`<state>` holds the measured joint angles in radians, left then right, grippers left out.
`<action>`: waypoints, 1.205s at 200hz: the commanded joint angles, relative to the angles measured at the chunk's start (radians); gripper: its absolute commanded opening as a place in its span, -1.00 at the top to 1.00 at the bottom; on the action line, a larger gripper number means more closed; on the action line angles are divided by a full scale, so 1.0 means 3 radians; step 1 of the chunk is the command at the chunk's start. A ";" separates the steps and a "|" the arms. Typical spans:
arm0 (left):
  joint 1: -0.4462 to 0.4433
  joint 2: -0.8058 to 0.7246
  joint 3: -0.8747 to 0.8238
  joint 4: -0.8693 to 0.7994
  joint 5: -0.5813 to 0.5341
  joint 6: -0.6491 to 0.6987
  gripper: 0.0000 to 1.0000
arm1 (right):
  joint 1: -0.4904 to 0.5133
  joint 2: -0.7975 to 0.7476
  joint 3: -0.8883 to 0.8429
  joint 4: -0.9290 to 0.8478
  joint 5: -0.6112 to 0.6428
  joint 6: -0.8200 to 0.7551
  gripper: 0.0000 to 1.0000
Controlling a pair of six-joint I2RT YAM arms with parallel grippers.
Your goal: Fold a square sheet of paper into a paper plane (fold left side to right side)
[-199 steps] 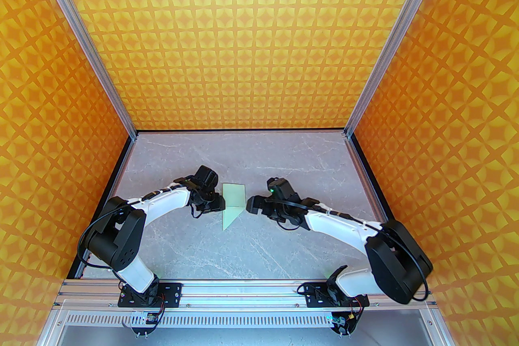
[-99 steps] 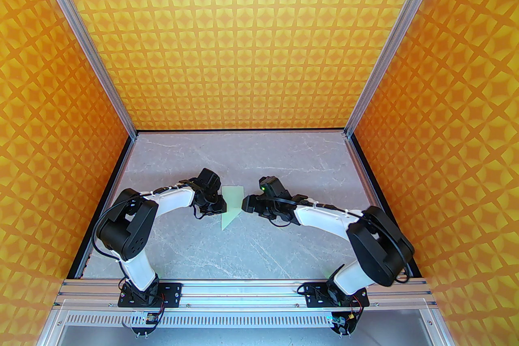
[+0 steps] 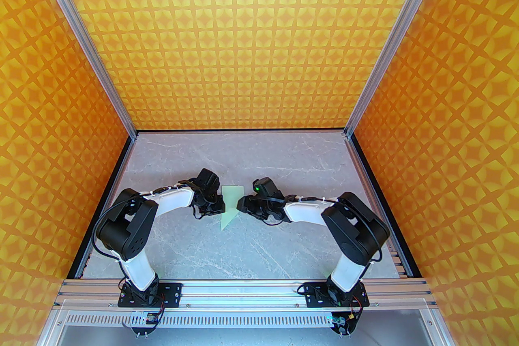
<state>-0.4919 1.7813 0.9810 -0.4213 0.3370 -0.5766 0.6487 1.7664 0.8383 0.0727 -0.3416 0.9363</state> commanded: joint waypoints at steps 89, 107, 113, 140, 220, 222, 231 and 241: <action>-0.0032 0.0070 -0.0147 0.0252 0.0184 -0.0154 0.69 | 0.0077 0.0363 0.0219 0.0493 -0.0352 0.0209 0.09; -0.0032 0.0080 -0.0137 0.0273 0.0221 -0.0173 0.66 | 0.0098 0.0443 0.0266 0.0572 -0.0398 0.0207 0.15; -0.0032 0.0081 -0.0133 0.0274 0.0221 -0.0178 0.65 | 0.0105 0.0469 0.0285 0.0583 -0.0412 0.0206 0.18; -0.0032 0.0071 -0.0091 0.0264 0.0232 -0.0173 0.59 | 0.0108 0.0530 0.0355 0.0447 -0.0353 0.0121 0.50; -0.0035 -0.0456 -0.0211 0.0382 0.0232 -0.0283 0.56 | 0.0108 0.0317 0.0563 -0.0605 0.0236 -0.0186 1.00; -0.0036 -0.0477 -0.0222 0.0392 0.0232 -0.0288 0.57 | 0.0108 0.0309 0.0571 -0.0633 0.0243 -0.0191 1.00; -0.0050 -0.0564 -0.0266 0.0448 0.0237 -0.0310 0.63 | 0.0106 0.0287 0.0618 -0.0766 0.0282 -0.0210 1.00; -0.0076 -0.0645 -0.0332 0.0555 0.0262 -0.0351 0.70 | 0.0108 0.0271 0.0646 -0.0863 0.0308 -0.0222 1.00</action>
<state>-0.4992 1.6646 0.9154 -0.3340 0.3893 -0.6506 0.6788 1.8885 0.9981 -0.0463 -0.3187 0.9028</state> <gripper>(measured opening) 0.181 0.042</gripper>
